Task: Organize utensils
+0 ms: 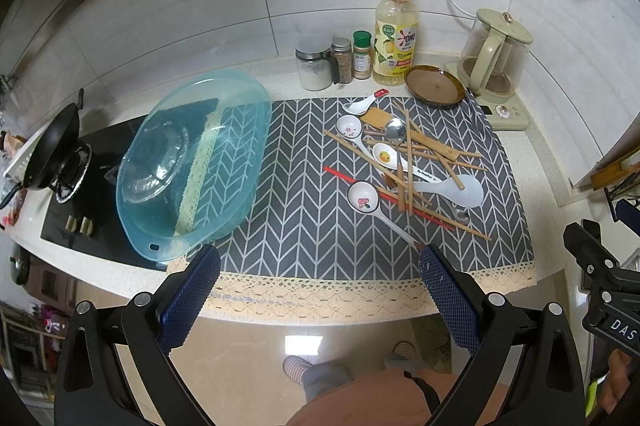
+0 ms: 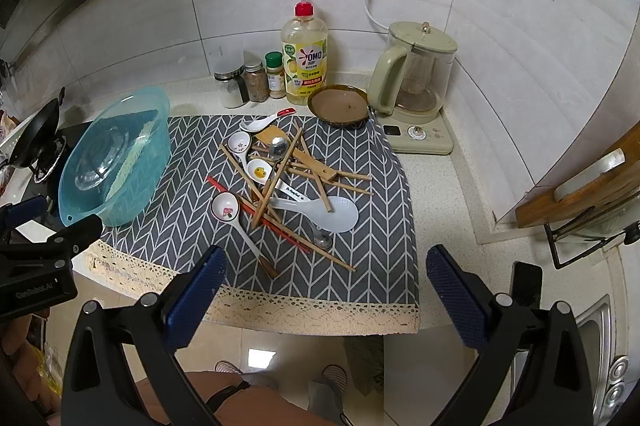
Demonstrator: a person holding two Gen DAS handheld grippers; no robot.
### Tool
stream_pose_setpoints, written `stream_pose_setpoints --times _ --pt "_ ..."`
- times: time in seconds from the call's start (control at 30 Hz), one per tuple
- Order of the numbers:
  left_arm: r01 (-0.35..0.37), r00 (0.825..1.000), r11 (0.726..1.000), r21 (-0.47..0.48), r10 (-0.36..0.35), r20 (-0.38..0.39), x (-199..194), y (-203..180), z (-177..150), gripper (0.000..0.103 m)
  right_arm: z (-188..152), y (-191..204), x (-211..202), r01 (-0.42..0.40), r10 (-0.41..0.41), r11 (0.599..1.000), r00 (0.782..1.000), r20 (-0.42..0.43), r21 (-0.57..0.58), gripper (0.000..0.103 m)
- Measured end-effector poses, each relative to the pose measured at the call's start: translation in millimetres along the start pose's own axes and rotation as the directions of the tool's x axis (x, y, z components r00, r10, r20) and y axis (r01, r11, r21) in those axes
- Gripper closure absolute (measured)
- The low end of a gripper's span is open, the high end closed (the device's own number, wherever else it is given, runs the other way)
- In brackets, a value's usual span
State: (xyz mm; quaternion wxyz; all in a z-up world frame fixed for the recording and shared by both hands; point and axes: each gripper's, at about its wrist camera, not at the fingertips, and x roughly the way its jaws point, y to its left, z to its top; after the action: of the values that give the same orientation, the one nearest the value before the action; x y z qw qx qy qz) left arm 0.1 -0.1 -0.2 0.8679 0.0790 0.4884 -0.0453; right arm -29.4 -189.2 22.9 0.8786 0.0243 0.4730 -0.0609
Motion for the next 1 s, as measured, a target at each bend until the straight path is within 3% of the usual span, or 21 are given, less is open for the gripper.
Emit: stream_pose_setpoints --times 0.53,0.83,1.0 --pt "0.036 0.999 0.996 0.085 -0.034 -0.026 14.7 15.7 11.8 0.004 12.7 11.2 11.2 0.083 -0.082 0.996 0.996 -0.029 0.023 0.006" --pt "0.094 0.995 0.976 0.197 -0.087 -0.048 38.7 25.5 20.7 0.004 16.4 15.5 10.0 0.108 -0.125 0.987 0.982 0.139 0.121 0.006" --pt "0.148 0.988 0.965 0.215 -0.133 -0.081 56.9 10.8 27.1 0.004 19.4 5.1 24.0 0.112 -0.138 0.982 0.976 0.168 0.154 0.006"
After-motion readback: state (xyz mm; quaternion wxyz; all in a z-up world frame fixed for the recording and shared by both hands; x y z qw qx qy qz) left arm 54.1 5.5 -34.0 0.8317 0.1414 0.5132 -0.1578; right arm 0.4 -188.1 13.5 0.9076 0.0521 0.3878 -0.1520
